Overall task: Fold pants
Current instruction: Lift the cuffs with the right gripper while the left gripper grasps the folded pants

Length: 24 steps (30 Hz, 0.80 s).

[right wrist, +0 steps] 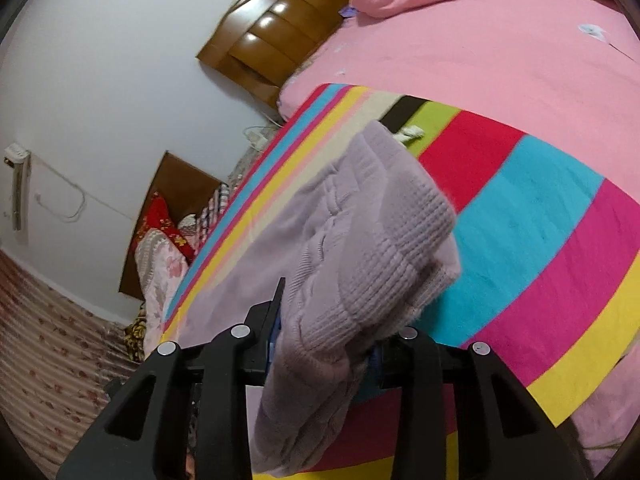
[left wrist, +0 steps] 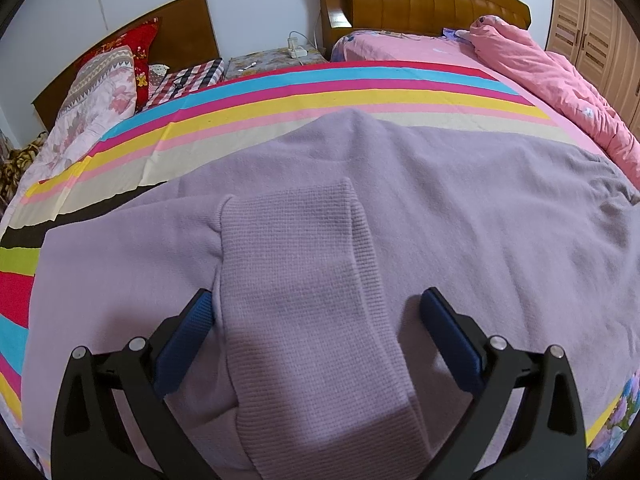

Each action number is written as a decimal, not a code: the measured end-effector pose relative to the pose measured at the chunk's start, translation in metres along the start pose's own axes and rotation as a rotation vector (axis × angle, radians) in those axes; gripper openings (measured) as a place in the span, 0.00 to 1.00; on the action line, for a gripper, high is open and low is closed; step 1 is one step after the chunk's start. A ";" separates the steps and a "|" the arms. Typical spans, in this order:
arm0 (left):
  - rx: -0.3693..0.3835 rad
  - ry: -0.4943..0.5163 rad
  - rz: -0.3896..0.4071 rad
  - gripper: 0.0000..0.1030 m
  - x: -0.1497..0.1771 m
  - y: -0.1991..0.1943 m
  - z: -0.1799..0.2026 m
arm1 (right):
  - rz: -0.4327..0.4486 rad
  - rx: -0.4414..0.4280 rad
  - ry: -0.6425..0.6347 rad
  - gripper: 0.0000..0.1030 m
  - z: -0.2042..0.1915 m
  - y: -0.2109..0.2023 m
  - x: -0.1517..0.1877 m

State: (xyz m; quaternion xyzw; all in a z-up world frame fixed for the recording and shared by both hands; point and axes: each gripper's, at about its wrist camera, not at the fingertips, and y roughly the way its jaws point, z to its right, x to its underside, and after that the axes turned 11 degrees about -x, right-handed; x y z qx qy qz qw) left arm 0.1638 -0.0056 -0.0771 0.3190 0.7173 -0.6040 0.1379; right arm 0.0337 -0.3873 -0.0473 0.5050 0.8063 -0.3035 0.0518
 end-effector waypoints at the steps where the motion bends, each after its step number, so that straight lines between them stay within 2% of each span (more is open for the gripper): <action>1: 0.001 0.000 0.000 0.99 0.000 0.000 0.001 | 0.006 0.000 -0.002 0.34 -0.001 -0.001 0.000; 2: 0.013 -0.015 0.008 0.95 0.001 -0.003 -0.002 | 0.016 0.011 -0.037 0.34 -0.008 -0.001 0.001; 3: 0.021 -0.051 0.027 0.74 0.002 -0.008 -0.009 | 0.027 0.025 -0.090 0.33 -0.020 -0.001 0.001; 4: 0.049 -0.102 0.044 0.63 0.004 -0.015 -0.022 | 0.040 0.041 -0.156 0.33 -0.036 -0.001 0.003; 5: 0.133 -0.177 0.057 0.49 0.005 -0.024 -0.043 | 0.053 0.065 -0.259 0.33 -0.062 0.001 0.006; 6: 0.214 -0.253 0.063 0.40 0.007 -0.029 -0.064 | 0.056 0.081 -0.347 0.33 -0.084 0.005 0.010; 7: 0.314 -0.359 0.065 0.38 0.009 -0.033 -0.093 | 0.055 0.089 -0.440 0.33 -0.108 0.011 0.016; 8: 0.380 -0.463 0.071 0.40 0.013 -0.037 -0.125 | 0.046 0.094 -0.559 0.33 -0.140 0.022 0.027; 9: 0.401 -0.529 0.084 0.59 0.016 -0.041 -0.147 | 0.034 0.097 -0.664 0.33 -0.166 0.032 0.040; 10: 0.403 -0.593 0.096 0.77 0.021 -0.046 -0.170 | 0.018 0.098 -0.809 0.33 -0.198 0.048 0.063; 11: 0.389 -0.668 0.112 0.97 0.029 -0.053 -0.196 | 0.003 0.094 -0.897 0.33 -0.216 0.059 0.081; 13: 0.392 -0.733 0.129 0.98 0.039 -0.062 -0.223 | -0.045 0.075 -1.080 0.33 -0.248 0.085 0.128; 15: 0.422 -0.765 0.124 0.98 0.047 -0.068 -0.237 | -0.117 0.063 -1.291 0.31 -0.266 0.116 0.194; 17: 0.459 -0.765 0.106 0.98 0.051 -0.070 -0.238 | -0.207 0.065 -1.445 0.30 -0.264 0.138 0.247; 19: 0.520 -0.732 0.072 0.98 0.051 -0.067 -0.234 | -0.298 0.089 -1.537 0.28 -0.247 0.157 0.288; 21: 0.607 -0.660 0.004 0.98 0.046 -0.056 -0.216 | -0.244 0.137 -1.620 0.28 -0.232 0.162 0.305; 24: 0.653 -0.600 -0.072 0.98 0.039 -0.040 -0.194 | -0.177 0.138 -1.633 0.28 -0.227 0.154 0.301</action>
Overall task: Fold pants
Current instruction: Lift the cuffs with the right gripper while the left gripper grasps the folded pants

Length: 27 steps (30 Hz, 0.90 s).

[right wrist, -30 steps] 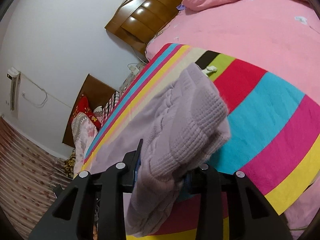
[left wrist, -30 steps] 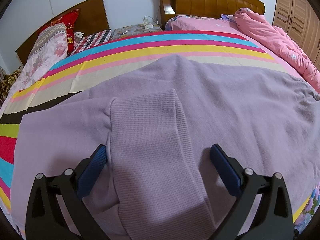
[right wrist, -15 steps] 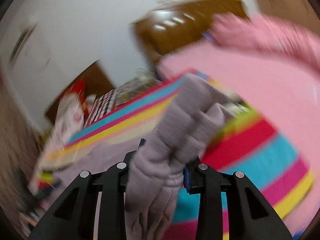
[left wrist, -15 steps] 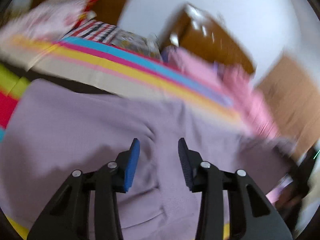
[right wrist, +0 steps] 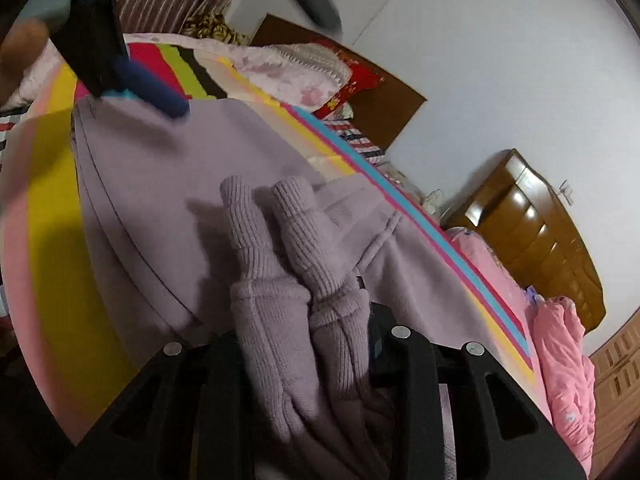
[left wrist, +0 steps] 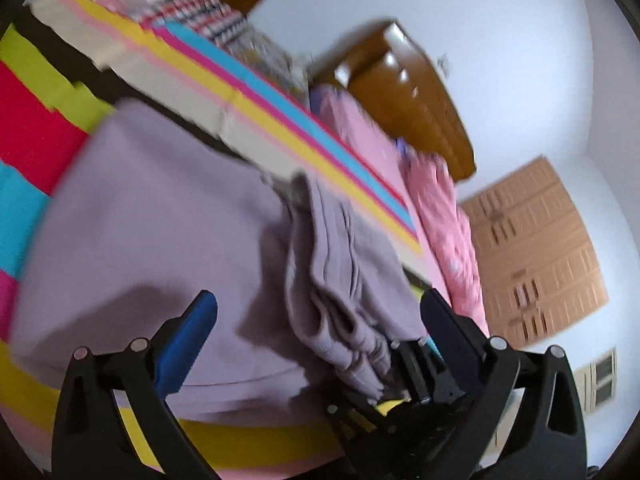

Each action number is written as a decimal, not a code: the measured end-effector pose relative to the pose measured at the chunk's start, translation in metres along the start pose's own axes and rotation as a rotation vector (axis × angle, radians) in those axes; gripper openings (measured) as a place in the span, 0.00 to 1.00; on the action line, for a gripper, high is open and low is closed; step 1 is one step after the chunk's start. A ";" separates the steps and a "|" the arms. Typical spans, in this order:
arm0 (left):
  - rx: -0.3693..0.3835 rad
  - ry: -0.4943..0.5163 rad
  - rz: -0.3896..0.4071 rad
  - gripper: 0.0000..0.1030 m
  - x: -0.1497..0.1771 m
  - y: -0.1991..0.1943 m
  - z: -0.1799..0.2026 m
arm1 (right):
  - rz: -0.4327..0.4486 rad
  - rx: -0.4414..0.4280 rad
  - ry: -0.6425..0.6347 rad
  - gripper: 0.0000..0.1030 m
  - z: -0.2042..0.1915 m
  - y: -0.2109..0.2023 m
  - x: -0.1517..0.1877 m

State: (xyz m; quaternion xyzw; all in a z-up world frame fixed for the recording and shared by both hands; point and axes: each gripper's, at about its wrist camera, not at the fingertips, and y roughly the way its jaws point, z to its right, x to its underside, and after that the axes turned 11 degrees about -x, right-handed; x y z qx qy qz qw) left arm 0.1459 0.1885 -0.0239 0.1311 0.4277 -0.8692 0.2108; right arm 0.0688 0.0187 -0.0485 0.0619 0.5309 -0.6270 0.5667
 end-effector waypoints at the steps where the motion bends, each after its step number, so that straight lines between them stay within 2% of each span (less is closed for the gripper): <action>1: 0.021 -0.001 -0.030 0.98 -0.001 0.009 0.003 | 0.014 0.029 -0.020 0.28 -0.001 -0.003 0.001; 4: 0.114 -0.017 -0.135 0.98 -0.001 0.035 0.014 | 0.045 0.085 -0.054 0.28 -0.004 -0.006 0.006; 7: 0.123 0.006 -0.216 0.98 -0.001 0.060 0.030 | 0.044 0.109 -0.082 0.28 -0.009 -0.004 0.009; 9: 0.097 0.053 -0.247 0.96 -0.003 0.076 0.044 | 0.049 0.122 -0.087 0.28 -0.011 -0.004 0.009; 12: 0.054 0.118 -0.304 0.81 -0.005 0.098 0.061 | 0.059 0.113 -0.061 0.30 -0.006 -0.007 0.011; 13: 0.024 0.126 -0.319 0.80 -0.006 0.107 0.063 | 0.054 0.109 -0.070 0.31 -0.005 -0.007 0.009; 15: 0.007 0.125 -0.337 0.70 -0.007 0.121 0.062 | 0.034 0.078 -0.095 0.34 -0.004 -0.011 0.012; 17: 0.015 0.112 -0.337 0.69 -0.008 0.124 0.058 | 0.044 0.022 -0.085 0.39 0.004 -0.033 0.023; 20: 0.051 0.079 -0.324 0.70 -0.007 0.124 0.048 | 0.132 -0.060 0.051 0.64 0.034 -0.078 0.052; 22: 0.077 0.059 -0.317 0.75 -0.006 0.124 0.044 | 0.186 -0.117 0.203 0.67 0.061 -0.103 0.084; 24: 0.111 0.048 -0.310 0.85 -0.003 0.120 0.041 | 0.169 -0.127 0.350 0.81 0.082 -0.111 0.114; 27: 0.093 0.071 -0.292 0.88 0.001 0.120 0.050 | 0.084 -0.174 0.578 0.82 0.105 -0.106 0.150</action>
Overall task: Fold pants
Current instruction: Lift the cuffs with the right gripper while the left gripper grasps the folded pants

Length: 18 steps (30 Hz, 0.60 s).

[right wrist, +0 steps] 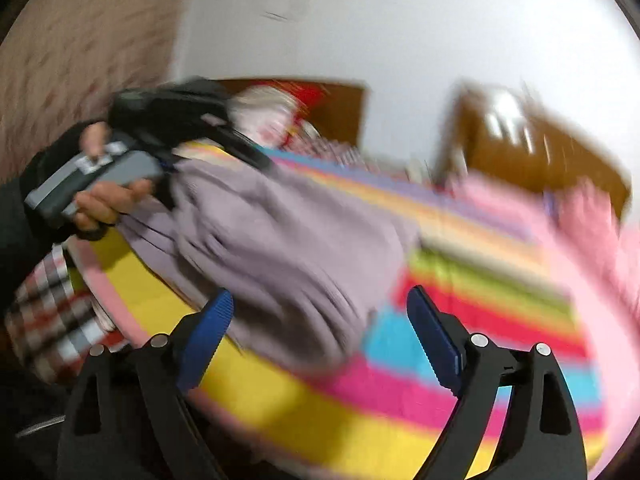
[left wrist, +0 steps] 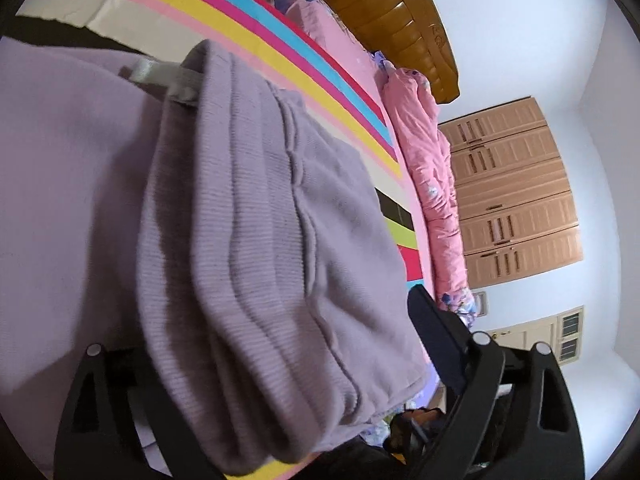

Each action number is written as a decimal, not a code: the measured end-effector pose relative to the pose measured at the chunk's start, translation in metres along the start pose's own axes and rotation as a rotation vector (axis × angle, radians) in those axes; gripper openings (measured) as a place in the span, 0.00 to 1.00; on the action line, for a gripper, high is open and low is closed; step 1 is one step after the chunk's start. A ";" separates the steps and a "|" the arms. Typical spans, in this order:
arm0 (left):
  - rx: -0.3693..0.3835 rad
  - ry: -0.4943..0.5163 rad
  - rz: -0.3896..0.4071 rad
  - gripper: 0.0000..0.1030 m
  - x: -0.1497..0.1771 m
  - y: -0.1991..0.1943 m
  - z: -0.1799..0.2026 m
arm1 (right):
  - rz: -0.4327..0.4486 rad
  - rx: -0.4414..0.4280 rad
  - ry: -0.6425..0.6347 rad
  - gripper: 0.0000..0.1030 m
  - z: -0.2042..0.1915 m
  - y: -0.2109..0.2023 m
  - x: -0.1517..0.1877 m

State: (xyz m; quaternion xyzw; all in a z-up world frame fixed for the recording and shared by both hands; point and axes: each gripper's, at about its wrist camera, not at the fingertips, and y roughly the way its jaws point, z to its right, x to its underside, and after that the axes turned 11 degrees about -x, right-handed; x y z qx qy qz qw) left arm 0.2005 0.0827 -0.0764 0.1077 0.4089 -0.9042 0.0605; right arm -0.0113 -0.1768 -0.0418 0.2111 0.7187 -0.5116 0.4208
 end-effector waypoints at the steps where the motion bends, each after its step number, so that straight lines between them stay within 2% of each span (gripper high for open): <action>1: -0.012 0.004 0.007 0.88 0.001 0.001 0.003 | -0.012 -0.008 0.025 0.82 0.001 0.001 0.004; 4: -0.132 0.064 0.034 0.73 0.007 0.002 0.017 | -0.024 0.000 0.037 0.83 -0.007 0.010 0.008; 6: -0.214 0.073 0.052 0.44 0.010 0.004 0.023 | -0.055 0.003 0.045 0.84 -0.010 0.023 0.007; 7: -0.248 0.084 0.061 0.42 0.011 0.003 0.025 | -0.076 -0.001 0.056 0.84 -0.010 0.027 0.010; 9: -0.271 0.103 0.091 0.25 0.014 -0.005 0.034 | -0.083 -0.037 0.068 0.84 -0.011 0.036 0.000; 11: -0.305 0.166 0.146 0.23 0.016 -0.022 0.060 | -0.071 -0.009 0.076 0.84 -0.009 0.038 -0.002; 13: -0.231 0.226 0.204 0.22 0.010 -0.048 0.102 | -0.067 0.003 0.119 0.84 -0.003 0.040 -0.007; 16: -0.217 0.330 0.226 0.22 -0.003 -0.066 0.154 | -0.080 0.017 0.178 0.84 -0.003 0.056 -0.015; 18: -0.239 0.379 0.241 0.22 -0.010 -0.071 0.180 | -0.077 0.033 0.159 0.84 -0.012 0.064 -0.021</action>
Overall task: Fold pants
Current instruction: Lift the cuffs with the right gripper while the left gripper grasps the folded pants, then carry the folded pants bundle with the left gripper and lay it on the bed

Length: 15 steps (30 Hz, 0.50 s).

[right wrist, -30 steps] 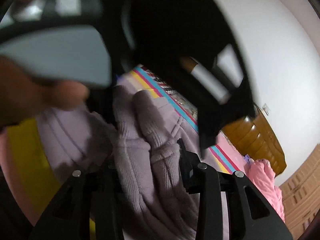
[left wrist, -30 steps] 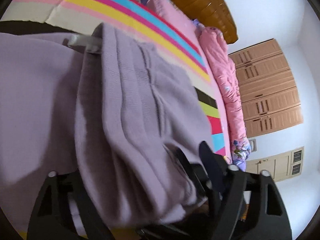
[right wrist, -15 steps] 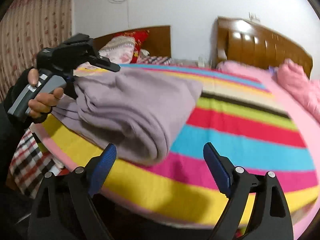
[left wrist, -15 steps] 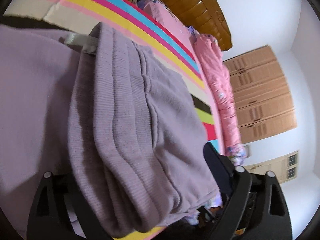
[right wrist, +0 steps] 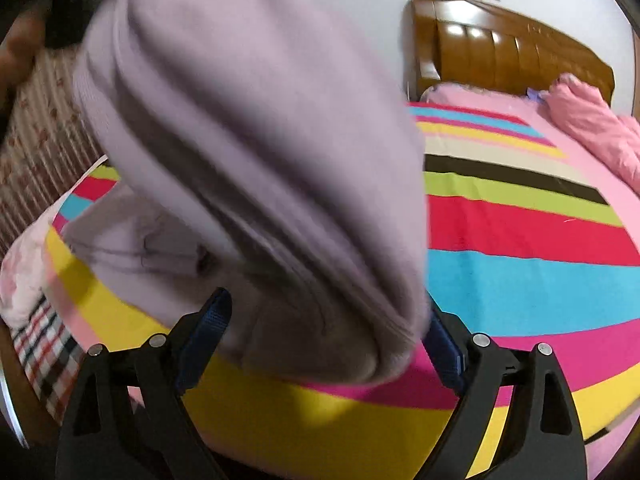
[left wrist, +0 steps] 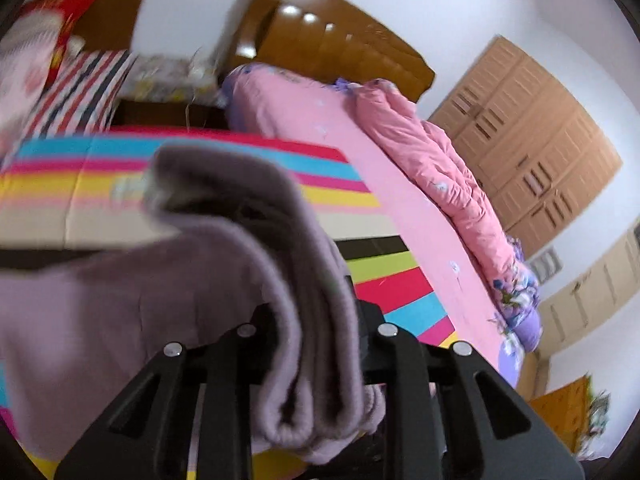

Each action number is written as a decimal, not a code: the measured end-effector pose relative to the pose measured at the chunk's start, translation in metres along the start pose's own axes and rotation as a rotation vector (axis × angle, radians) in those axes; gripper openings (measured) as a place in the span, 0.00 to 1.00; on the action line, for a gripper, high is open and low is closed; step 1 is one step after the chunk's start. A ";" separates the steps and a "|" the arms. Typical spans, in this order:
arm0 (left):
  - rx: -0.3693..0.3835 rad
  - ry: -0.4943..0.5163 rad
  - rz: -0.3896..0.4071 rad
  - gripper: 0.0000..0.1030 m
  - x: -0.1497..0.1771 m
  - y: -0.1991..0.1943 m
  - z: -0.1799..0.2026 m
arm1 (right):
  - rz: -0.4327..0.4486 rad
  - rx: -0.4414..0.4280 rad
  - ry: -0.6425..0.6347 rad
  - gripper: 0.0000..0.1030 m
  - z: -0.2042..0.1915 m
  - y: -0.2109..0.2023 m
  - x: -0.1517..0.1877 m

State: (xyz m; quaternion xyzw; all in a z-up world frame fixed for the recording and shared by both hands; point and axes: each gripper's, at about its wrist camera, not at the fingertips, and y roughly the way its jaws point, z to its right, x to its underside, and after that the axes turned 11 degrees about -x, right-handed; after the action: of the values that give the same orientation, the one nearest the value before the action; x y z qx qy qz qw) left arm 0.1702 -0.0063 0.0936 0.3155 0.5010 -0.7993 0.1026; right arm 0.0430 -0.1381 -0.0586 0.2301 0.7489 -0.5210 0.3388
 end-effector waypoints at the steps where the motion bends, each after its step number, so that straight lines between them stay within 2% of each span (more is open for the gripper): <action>1: -0.016 0.003 0.007 0.21 -0.005 -0.005 0.004 | 0.004 0.019 -0.028 0.84 -0.007 0.002 -0.002; 4: -0.025 -0.019 0.072 0.21 -0.013 -0.032 -0.001 | 0.027 0.122 -0.143 0.84 -0.029 0.010 -0.005; 7: -0.043 -0.111 0.157 0.21 -0.003 -0.078 -0.050 | 0.004 0.161 -0.191 0.84 -0.033 0.015 -0.004; 10: -0.100 -0.247 0.203 0.21 0.021 -0.111 -0.123 | -0.011 0.188 -0.220 0.84 -0.028 0.017 0.004; 11: -0.120 -0.300 0.199 0.21 0.033 -0.113 -0.151 | -0.012 0.177 -0.221 0.84 -0.026 0.019 0.006; 13: -0.176 -0.442 0.126 0.21 0.067 -0.095 -0.218 | -0.008 0.175 -0.232 0.86 -0.027 0.020 0.009; 15: -0.172 -0.522 0.049 0.21 0.098 -0.065 -0.264 | -0.003 0.198 -0.270 0.87 -0.033 0.020 0.009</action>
State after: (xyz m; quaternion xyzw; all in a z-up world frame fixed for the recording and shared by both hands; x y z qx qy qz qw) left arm 0.1685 0.2683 0.0028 0.1010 0.5158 -0.8054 0.2739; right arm 0.0420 -0.1001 -0.0706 0.1890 0.6419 -0.6191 0.4111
